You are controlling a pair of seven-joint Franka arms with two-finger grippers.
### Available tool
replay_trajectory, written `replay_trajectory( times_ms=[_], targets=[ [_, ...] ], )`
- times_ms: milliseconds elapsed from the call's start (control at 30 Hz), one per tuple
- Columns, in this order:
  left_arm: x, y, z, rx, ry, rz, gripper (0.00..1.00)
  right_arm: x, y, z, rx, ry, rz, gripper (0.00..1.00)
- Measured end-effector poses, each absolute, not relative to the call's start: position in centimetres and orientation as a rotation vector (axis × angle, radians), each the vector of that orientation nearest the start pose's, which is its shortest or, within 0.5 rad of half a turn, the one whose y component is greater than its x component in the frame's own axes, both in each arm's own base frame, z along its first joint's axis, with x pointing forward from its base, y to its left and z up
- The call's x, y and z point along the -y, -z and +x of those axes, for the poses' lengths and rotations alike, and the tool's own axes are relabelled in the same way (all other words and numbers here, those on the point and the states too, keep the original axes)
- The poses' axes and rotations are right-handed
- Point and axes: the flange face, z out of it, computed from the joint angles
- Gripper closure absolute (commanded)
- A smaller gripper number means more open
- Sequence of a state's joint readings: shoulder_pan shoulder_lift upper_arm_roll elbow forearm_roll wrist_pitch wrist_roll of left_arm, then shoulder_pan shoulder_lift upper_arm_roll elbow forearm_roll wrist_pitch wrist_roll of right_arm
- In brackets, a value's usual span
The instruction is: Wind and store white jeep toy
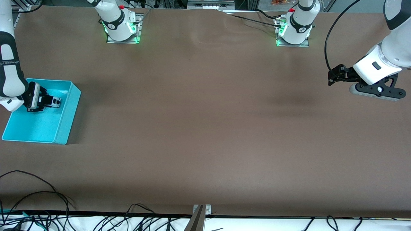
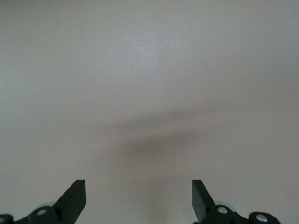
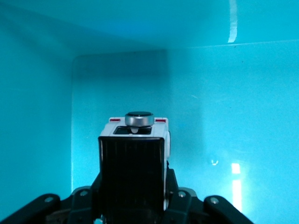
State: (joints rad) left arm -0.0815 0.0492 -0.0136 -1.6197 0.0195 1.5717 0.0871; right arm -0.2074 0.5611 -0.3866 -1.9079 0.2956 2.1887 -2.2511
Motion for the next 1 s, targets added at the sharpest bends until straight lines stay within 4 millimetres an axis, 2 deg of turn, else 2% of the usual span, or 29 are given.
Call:
replay_trajectory(
  times_ms=[234, 434, 568, 801, 1002],
  targets=[
    [5.1, -57.4, 56.3, -0.285, -0.152, -3.106, 0.0, 32.4, -20.7, 51.3, 1.981, -0.02, -2.155, 0.0],
    [5.1, -57.4, 56.3, -0.285, -0.152, -3.106, 0.0, 32.4, -22.6, 52.2, 1.994, 0.004, -2.149, 0.0],
    [5.1, -57.4, 56.3, -0.285, -0.152, -3.106, 0.0, 32.0, -26.1, 53.7, 2.006, 0.045, -2.121, 0.0],
    [5.0, -57.4, 56.3, -0.28, -0.151, -3.106, 0.0, 29.7, -34.2, 56.3, 1.899, 0.084, -2.141, 0.0],
    [5.0, -57.5, 56.3, -0.278, -0.148, -3.106, 0.0, 26.9, -38.5, 58.0, 1.749, 0.057, -2.227, 0.0]
  ],
)
